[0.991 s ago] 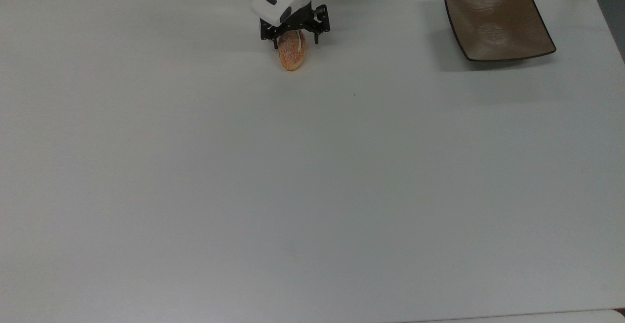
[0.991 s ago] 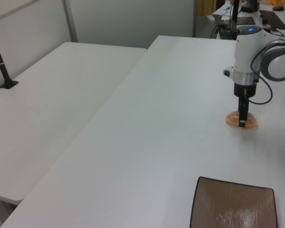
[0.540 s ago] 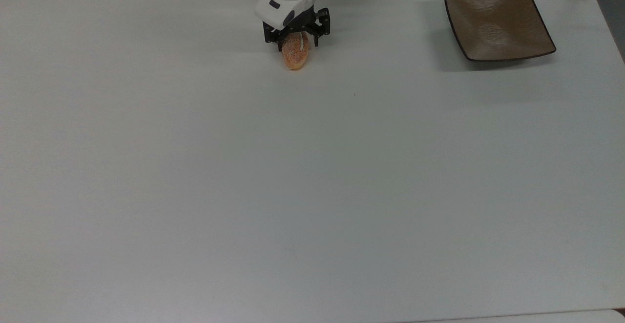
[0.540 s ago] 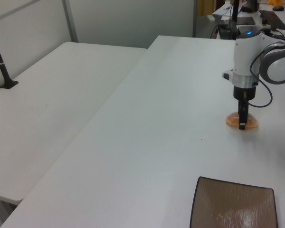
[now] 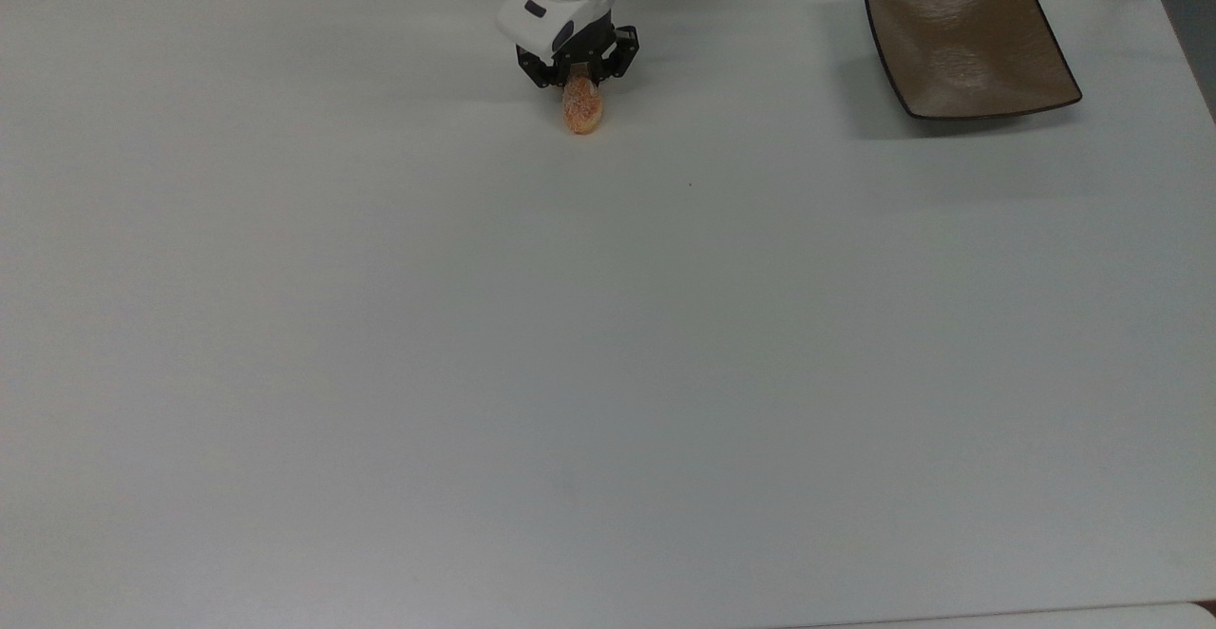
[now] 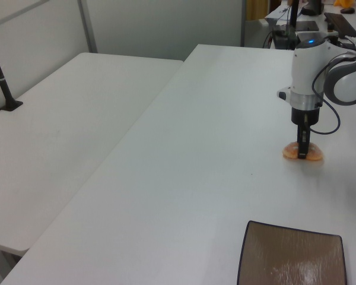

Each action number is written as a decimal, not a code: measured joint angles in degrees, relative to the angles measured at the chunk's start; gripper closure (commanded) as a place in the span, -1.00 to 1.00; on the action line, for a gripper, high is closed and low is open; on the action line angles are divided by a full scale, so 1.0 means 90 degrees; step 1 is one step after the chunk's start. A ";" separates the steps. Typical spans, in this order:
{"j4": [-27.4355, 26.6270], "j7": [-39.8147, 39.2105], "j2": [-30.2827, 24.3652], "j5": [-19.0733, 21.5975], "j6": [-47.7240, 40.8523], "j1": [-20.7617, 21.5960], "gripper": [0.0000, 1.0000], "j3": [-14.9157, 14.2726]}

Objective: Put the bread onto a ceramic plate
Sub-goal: 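Lift the gripped bread roll up off the table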

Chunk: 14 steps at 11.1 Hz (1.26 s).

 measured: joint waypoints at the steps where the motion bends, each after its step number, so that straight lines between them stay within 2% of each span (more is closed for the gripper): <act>1: 0.0057 0.0000 -0.0020 0.0000 -0.0113 -0.0001 0.47 0.0000; 4: 0.0774 0.0000 -0.0257 0.0000 -0.1402 -0.0018 0.47 -0.0001; 8: 0.2511 0.0000 -0.0457 0.0000 -0.3526 -0.0187 0.45 -0.0009; 11: 0.3554 -0.0026 -0.0467 0.0000 -0.4367 -0.0208 0.46 -0.0015; 14: 0.4199 -0.0139 -0.0466 0.0161 -0.4665 -0.0337 0.46 -0.0053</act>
